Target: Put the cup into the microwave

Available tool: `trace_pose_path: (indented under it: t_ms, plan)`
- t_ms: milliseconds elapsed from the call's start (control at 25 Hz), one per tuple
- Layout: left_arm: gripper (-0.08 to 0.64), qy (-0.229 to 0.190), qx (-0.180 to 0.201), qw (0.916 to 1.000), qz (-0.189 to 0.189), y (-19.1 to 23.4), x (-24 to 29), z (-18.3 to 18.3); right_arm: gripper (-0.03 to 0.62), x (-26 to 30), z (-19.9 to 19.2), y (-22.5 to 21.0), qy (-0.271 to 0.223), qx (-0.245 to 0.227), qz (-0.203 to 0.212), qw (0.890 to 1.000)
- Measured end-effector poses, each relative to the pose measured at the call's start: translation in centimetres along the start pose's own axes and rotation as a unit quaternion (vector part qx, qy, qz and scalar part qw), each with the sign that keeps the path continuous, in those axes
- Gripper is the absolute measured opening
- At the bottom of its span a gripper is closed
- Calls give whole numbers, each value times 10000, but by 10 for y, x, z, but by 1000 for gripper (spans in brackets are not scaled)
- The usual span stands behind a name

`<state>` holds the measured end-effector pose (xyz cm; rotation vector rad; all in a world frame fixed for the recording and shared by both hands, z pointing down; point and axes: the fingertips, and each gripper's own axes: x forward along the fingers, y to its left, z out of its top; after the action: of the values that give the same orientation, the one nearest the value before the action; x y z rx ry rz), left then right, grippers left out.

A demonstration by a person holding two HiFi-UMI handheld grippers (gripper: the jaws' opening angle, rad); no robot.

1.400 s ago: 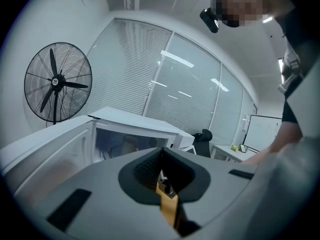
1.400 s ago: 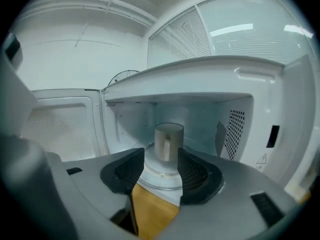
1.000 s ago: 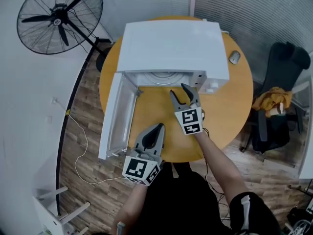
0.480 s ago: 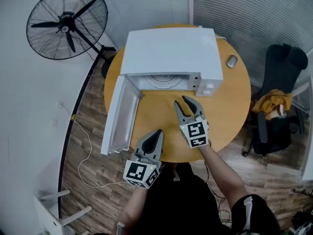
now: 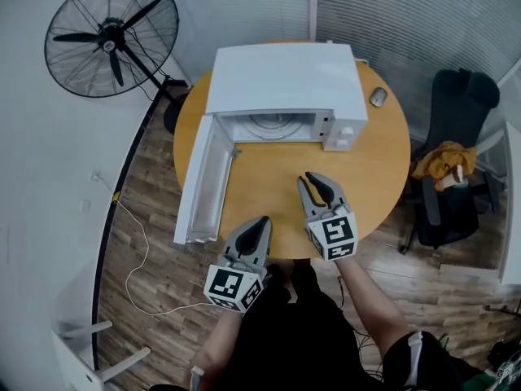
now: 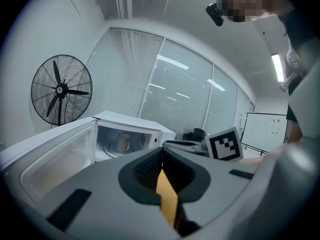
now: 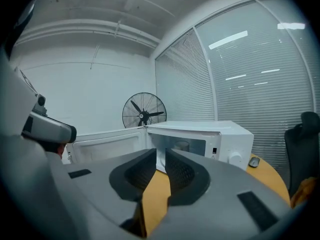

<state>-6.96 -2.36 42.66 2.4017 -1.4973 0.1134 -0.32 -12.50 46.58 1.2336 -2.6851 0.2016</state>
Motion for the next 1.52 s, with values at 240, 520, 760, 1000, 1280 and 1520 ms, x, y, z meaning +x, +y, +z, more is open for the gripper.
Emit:
trace_pose_path:
  t_ms: [240, 520, 760, 1000, 1280, 1520]
  plan:
    - [-3, -64, 135, 9994, -301, -3, -27, 3, 36, -38, 12, 29, -67, 67, -229, 9997]
    - [-3, -127, 205, 9980, -580, -3, -49, 6, 22, -78, 32, 60, -214, 22, -447, 9988]
    - [-3, -192, 275, 9962, -804, -5, -68, 9, 12, -106, 47, 87, -343, 49, -572, 9978]
    - [-3, -168, 436, 9961, -744, 1, -88, 8, 9, -128, 51, 113, -339, 102, -581, 9977]
    - [-3, -216, 490, 9959, -731, 6, -109, 9, 9, -151, 40, 130, -290, 227, -537, 9979]
    - [-3, -274, 479, 9960, -707, 9, -115, 11, 9, -163, 31, 135, -256, 362, -487, 9978]
